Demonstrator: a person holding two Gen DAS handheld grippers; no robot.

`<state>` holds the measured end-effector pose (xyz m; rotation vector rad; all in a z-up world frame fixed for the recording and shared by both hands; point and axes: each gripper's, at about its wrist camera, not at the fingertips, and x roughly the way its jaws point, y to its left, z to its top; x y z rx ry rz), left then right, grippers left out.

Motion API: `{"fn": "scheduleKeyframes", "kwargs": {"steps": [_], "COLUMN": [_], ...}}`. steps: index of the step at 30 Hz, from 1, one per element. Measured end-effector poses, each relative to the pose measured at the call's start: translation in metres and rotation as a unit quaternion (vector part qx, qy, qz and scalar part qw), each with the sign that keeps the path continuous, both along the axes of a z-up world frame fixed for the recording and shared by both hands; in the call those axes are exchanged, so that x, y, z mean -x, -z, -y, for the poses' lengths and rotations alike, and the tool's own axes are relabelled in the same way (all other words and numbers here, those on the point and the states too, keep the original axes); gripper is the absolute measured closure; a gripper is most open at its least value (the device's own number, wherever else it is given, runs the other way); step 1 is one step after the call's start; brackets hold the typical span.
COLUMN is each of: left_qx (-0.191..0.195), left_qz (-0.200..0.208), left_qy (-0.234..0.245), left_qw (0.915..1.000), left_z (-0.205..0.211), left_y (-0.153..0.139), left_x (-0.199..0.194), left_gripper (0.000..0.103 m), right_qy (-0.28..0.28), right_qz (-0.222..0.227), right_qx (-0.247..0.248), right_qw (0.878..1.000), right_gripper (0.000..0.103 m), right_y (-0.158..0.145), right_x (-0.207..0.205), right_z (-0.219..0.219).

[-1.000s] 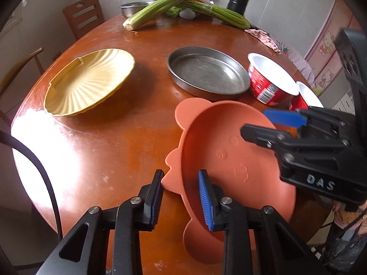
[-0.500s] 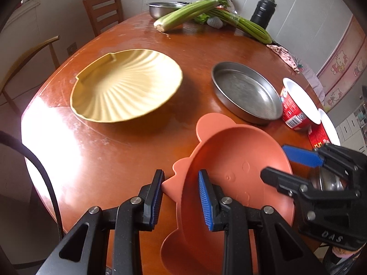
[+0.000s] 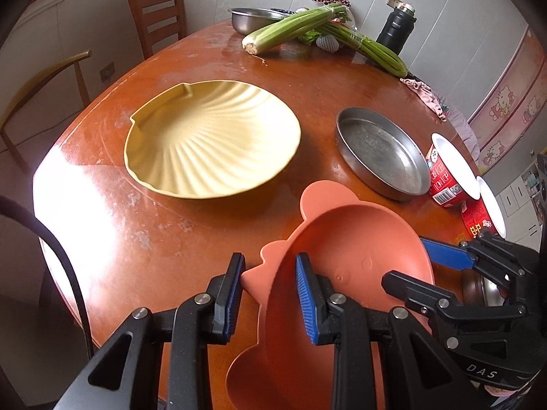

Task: Organize plates and bowls
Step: 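Lift the orange bear plate with the left tool over the yellow shell plate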

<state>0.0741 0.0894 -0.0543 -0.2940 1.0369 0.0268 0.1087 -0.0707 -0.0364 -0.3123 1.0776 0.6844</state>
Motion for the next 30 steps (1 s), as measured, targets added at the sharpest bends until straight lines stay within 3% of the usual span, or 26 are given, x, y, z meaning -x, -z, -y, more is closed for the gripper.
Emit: {"fn": "scheduleKeyframes", "kwargs": {"steps": [13, 30], "left_qx": [0.002, -0.004], "left_qz": [0.022, 0.057], "left_qy": [-0.004, -0.024], "left_qw": [0.9997, 0.9981], "left_z": [-0.019, -0.058], "left_y": [-0.019, -0.055], "left_x": [0.005, -0.007], "left_gripper": [0.072, 0.071], "right_qy": [0.008, -0.009], "right_qz": [-0.011, 0.03], "right_qx": [-0.033, -0.041], "right_qw": [0.999, 0.999], "right_gripper": [0.053, 0.053], "right_y": [-0.015, -0.06], "right_x": [0.005, -0.007], "right_z": [-0.009, -0.055]}}
